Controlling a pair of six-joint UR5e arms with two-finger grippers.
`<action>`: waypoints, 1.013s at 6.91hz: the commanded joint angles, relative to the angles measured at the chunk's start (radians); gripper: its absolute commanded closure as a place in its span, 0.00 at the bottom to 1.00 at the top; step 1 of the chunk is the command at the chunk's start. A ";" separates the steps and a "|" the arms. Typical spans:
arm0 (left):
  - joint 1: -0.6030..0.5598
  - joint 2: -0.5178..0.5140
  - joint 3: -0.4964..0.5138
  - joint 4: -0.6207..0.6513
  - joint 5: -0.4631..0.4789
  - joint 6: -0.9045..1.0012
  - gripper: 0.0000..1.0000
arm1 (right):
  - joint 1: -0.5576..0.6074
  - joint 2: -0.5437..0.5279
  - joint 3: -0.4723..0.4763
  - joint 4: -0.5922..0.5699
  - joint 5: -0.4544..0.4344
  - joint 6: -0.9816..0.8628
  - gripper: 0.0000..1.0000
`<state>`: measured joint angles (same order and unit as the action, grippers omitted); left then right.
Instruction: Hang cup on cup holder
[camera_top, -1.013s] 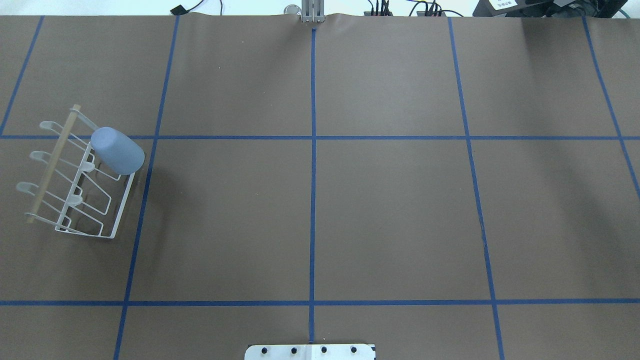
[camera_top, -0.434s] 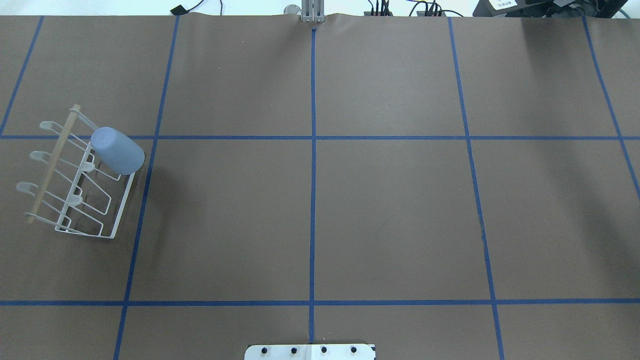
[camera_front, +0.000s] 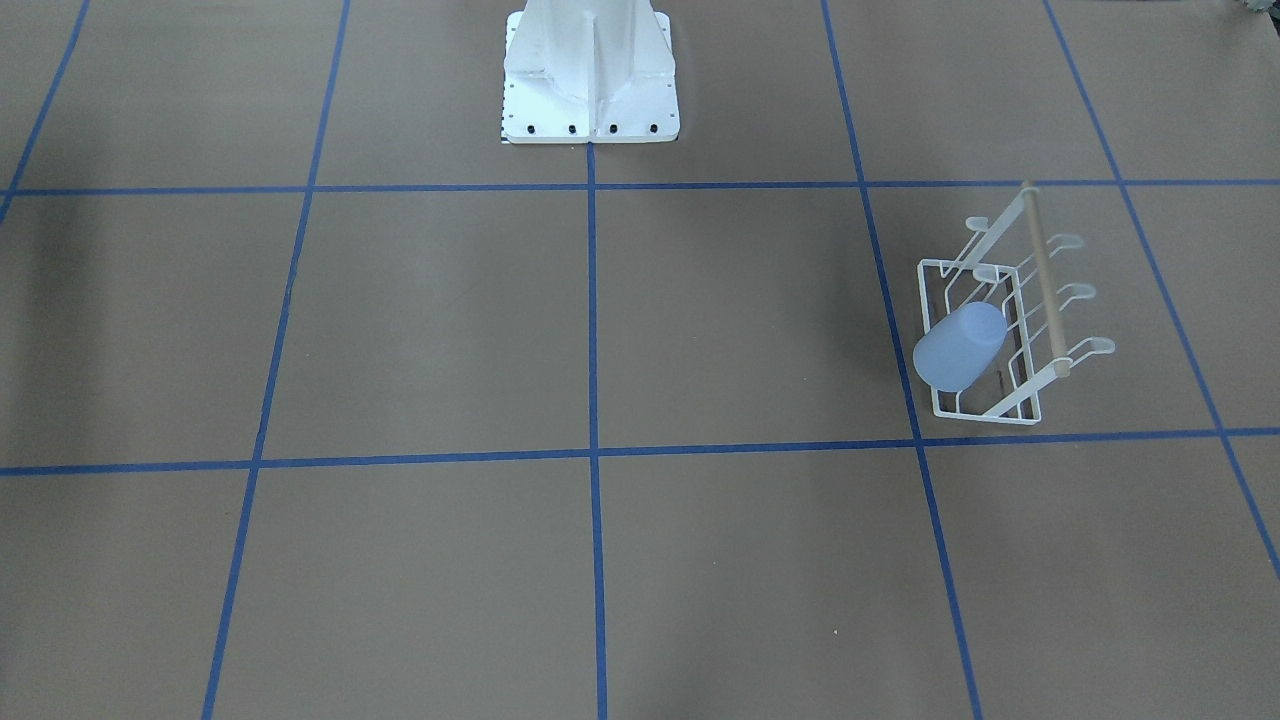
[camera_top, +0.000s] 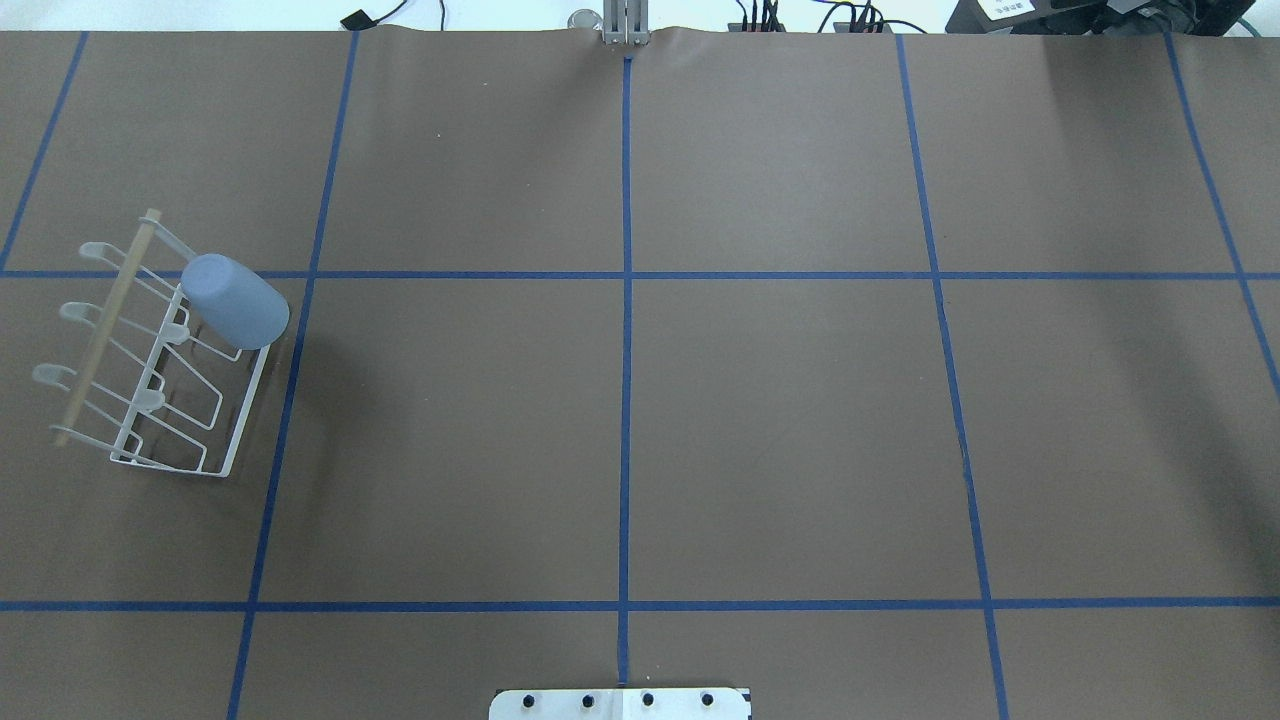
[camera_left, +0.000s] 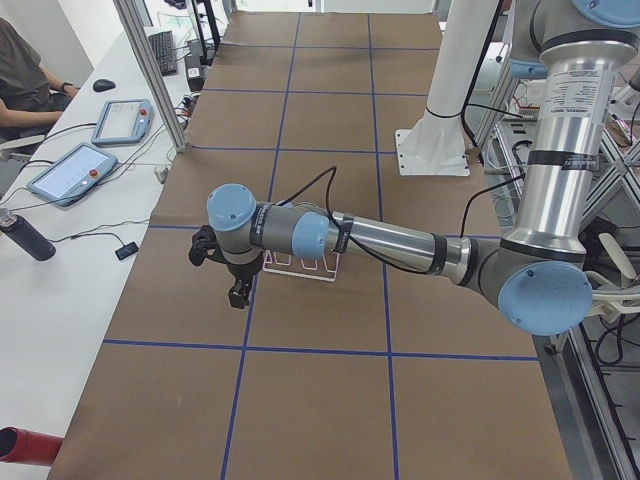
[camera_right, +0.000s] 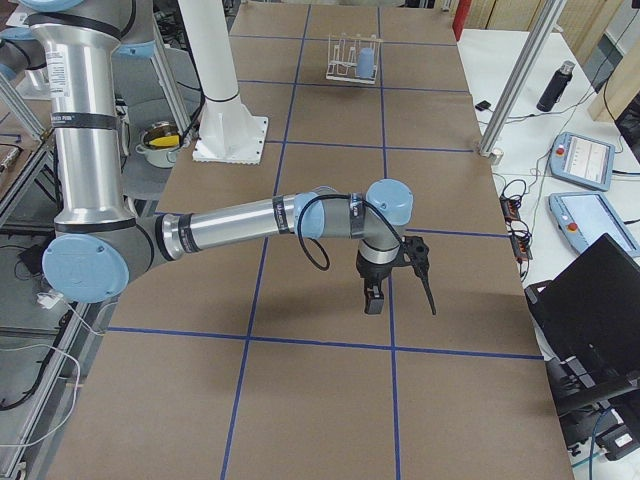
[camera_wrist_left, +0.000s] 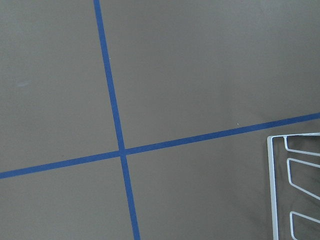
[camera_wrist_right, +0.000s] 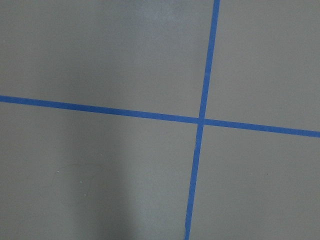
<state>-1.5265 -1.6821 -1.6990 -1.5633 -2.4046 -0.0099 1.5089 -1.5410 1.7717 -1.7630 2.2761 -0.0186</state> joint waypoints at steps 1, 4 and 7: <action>-0.001 -0.001 -0.070 -0.012 0.089 -0.135 0.02 | -0.007 0.001 -0.005 0.004 0.006 0.002 0.00; 0.008 0.007 -0.077 -0.012 0.093 -0.142 0.02 | -0.013 0.013 -0.005 0.007 0.023 0.000 0.00; 0.011 0.001 -0.073 -0.018 0.088 -0.143 0.02 | -0.015 0.013 -0.006 0.020 0.023 0.003 0.00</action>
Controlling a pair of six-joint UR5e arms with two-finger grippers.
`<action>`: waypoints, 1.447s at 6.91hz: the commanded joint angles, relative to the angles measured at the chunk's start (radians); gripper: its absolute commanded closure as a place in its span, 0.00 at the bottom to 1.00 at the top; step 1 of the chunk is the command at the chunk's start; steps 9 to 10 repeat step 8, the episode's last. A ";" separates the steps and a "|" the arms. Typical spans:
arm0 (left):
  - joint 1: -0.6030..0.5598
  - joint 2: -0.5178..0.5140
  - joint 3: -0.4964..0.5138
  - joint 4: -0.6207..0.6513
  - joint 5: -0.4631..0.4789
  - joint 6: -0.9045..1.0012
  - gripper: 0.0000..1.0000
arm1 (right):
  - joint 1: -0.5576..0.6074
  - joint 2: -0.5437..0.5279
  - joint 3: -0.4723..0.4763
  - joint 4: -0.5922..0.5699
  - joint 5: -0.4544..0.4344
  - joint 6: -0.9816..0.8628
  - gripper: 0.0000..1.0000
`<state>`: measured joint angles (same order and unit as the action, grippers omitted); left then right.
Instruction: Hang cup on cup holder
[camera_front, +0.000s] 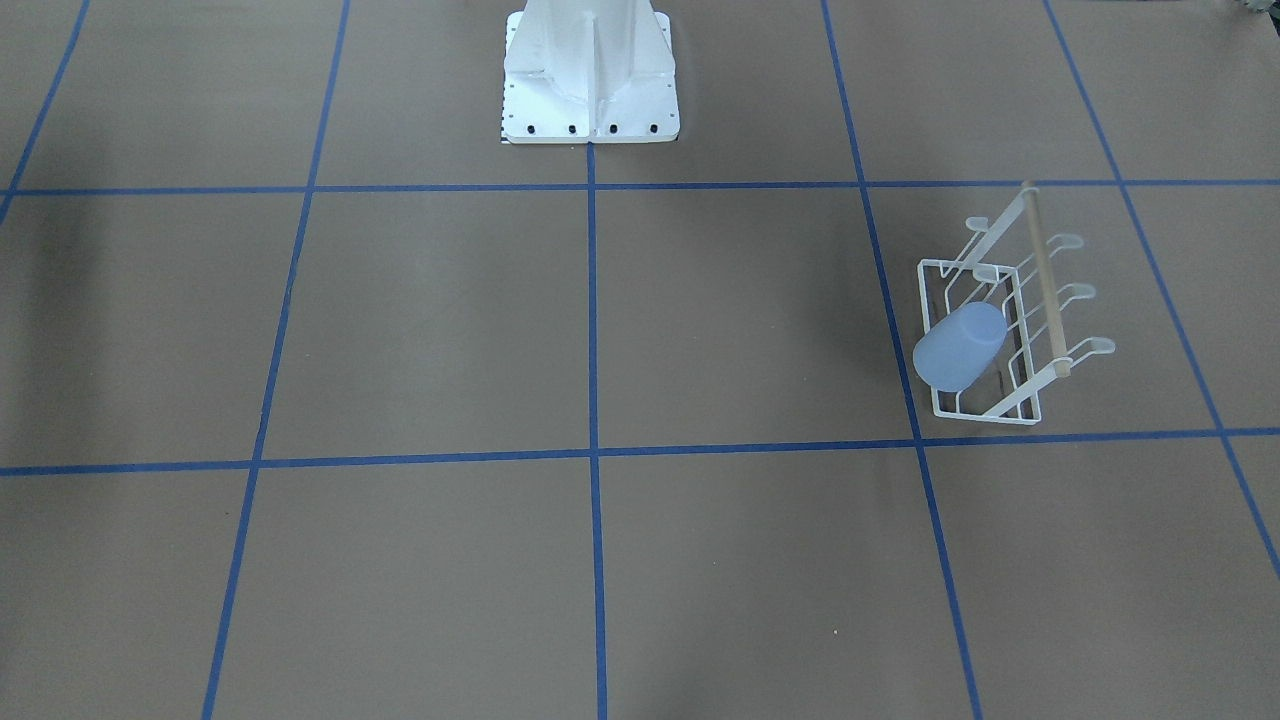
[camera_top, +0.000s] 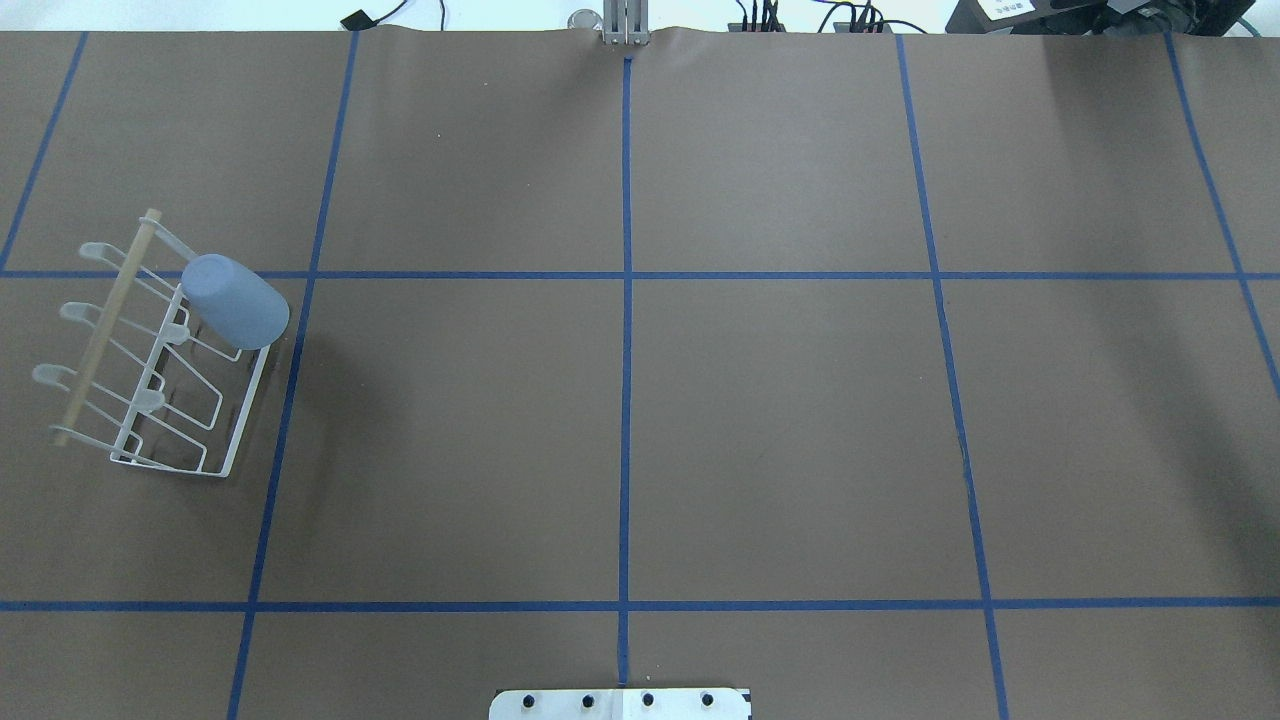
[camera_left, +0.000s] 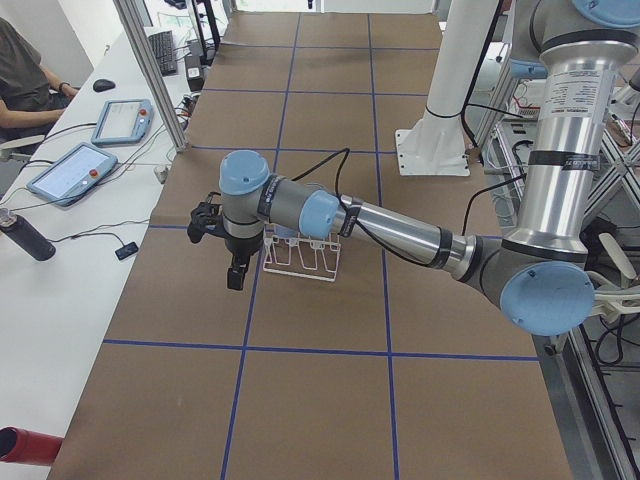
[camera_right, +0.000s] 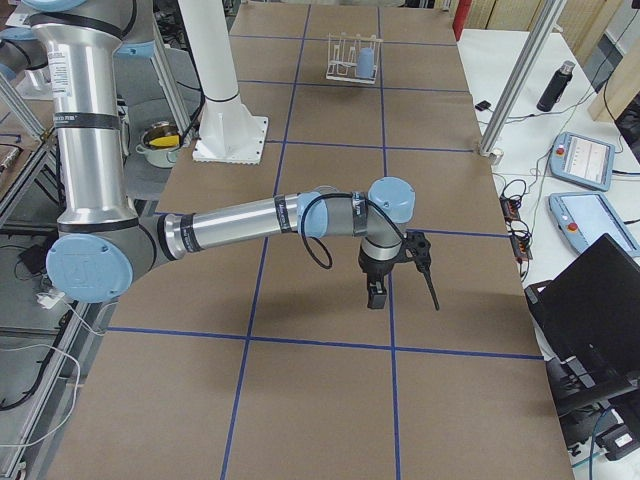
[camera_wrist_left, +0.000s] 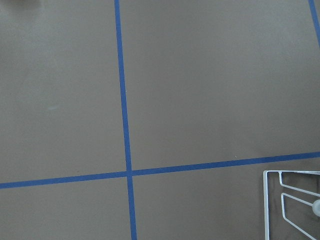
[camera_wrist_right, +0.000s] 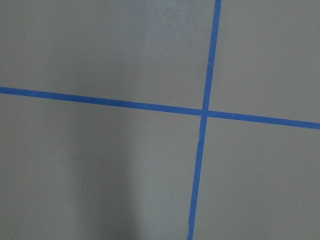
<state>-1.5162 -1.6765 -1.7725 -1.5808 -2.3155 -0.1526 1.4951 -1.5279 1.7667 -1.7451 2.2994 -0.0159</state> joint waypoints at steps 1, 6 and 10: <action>0.002 -0.005 -0.001 -0.001 -0.001 -0.001 0.02 | -0.001 0.002 -0.003 0.009 0.000 0.001 0.00; 0.002 -0.011 -0.005 -0.002 -0.002 0.002 0.02 | -0.001 0.002 -0.076 0.120 0.002 -0.001 0.00; 0.002 -0.011 0.002 -0.036 -0.001 -0.001 0.02 | -0.001 0.002 -0.069 0.121 0.002 0.001 0.00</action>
